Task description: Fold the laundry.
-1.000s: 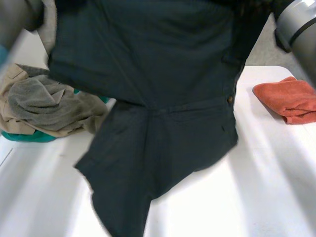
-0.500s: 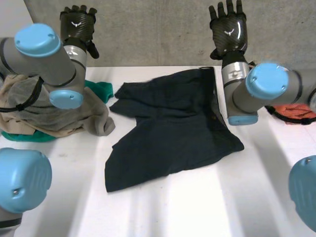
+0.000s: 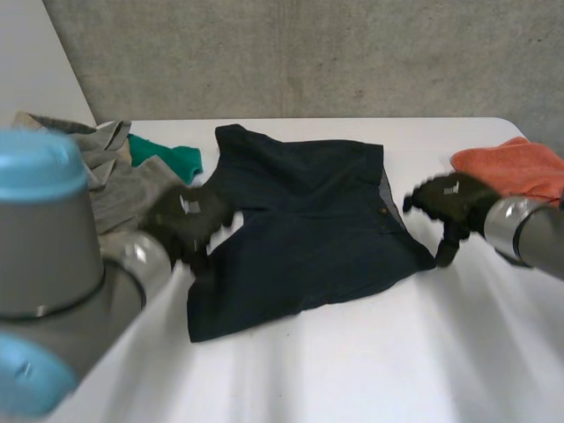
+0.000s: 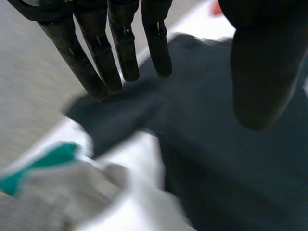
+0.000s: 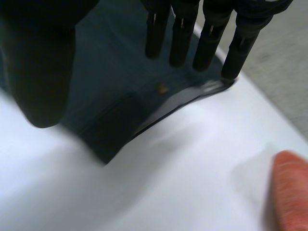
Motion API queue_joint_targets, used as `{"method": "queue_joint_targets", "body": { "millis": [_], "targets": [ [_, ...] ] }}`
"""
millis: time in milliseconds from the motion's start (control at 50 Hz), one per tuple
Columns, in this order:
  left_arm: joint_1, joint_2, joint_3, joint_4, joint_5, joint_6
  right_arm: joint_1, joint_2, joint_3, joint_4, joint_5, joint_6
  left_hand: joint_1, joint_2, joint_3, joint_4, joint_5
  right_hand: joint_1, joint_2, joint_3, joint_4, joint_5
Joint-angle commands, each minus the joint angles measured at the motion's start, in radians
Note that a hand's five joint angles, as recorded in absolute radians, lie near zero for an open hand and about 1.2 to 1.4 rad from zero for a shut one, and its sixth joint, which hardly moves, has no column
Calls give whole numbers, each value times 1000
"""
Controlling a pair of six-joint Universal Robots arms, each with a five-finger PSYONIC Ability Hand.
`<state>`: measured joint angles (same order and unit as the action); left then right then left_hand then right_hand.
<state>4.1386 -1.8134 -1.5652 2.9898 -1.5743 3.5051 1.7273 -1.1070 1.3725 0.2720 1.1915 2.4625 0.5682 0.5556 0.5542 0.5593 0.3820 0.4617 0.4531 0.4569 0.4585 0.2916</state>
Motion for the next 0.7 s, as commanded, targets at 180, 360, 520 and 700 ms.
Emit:
{"method": "queue_joint_targets", "body": {
  "millis": [180, 360, 520, 700],
  "targets": [
    [8, -101, -164, 83, -13, -80, -46, 65, 267, -402, -170, -80, -70, -57, -56, -61, -58, 7, 16, 12, 10, 3],
    [-15, -197, -119, 202, -59, -32, -20, 114, 298, -588, -165, -59, -18, -5, -4, -9, -6, 308, 316, 313, 311, 303],
    [-55, -259, -87, 274, -119, 81, -3, 95, 292, -584, -124, 10, 826, 839, 840, 835, 838, 935, 943, 939, 938, 930],
    [-60, -176, -119, 184, -115, 91, -66, -106, 350, -360, -98, -40, 828, 841, 842, 837, 840, 935, 943, 939, 938, 930]
  ]
}}
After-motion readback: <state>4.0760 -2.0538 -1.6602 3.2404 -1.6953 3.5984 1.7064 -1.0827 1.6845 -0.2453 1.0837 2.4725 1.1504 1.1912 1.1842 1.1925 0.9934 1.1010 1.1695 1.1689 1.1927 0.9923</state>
